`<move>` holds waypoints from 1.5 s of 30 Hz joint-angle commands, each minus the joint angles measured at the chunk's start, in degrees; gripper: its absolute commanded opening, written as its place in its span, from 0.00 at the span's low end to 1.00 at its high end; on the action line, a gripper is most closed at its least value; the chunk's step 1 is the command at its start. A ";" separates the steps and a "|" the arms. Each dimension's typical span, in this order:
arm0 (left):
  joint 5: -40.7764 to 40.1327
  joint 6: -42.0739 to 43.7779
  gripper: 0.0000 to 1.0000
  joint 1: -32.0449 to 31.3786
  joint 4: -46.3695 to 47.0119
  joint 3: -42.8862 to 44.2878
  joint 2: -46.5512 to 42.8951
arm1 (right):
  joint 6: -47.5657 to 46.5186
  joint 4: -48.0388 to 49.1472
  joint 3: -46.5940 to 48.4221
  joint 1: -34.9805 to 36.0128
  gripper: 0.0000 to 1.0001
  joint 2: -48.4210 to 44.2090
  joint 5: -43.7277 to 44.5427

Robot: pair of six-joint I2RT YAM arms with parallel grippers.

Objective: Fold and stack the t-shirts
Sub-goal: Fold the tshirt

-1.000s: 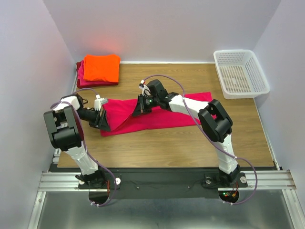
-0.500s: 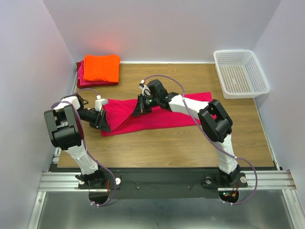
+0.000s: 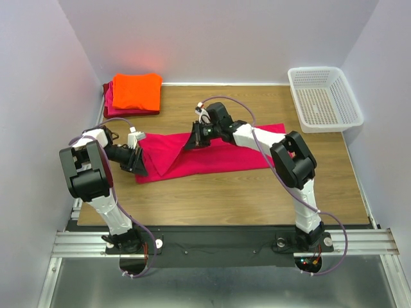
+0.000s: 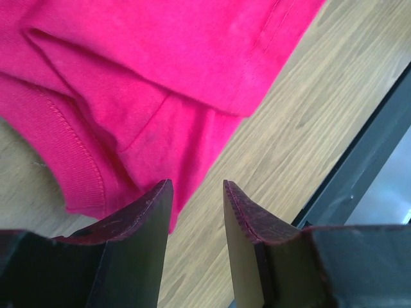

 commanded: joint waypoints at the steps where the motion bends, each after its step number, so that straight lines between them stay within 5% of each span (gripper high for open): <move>1: -0.07 -0.59 0.48 -0.20 -0.08 1.17 -1.06 | -2.31 3.15 -1.26 -0.64 0.01 -0.64 -1.04; 8: 0.01 -0.24 0.48 -0.12 -0.26 1.34 -2.38 | -4.60 3.15 -3.29 -2.05 0.01 -0.73 0.98; 17: 1.59 3.71 0.49 -0.20 -2.98 2.57 -6.95 | -8.64 1.57 -5.83 -4.15 0.28 -3.09 3.44; 23: -0.60 0.92 0.50 -1.17 1.83 3.80 -11.26 | -19.53 -3.60 -4.17 -6.61 0.28 -7.40 6.17; 29: -8.06 -9.44 0.52 -9.59 14.39 0.12 -14.42 | -34.02 -18.54 -4.86 -15.13 0.28 -11.44 8.36; 37: -18.70 -19.13 0.56 -22.25 22.68 -2.35 -11.18 | -53.46 -30.51 -11.44 -24.45 0.25 -13.65 28.48; 45: -28.27 -22.56 0.49 -25.34 25.06 -0.86 -4.85 | -61.11 -32.18 -20.58 -26.92 0.22 -12.68 38.94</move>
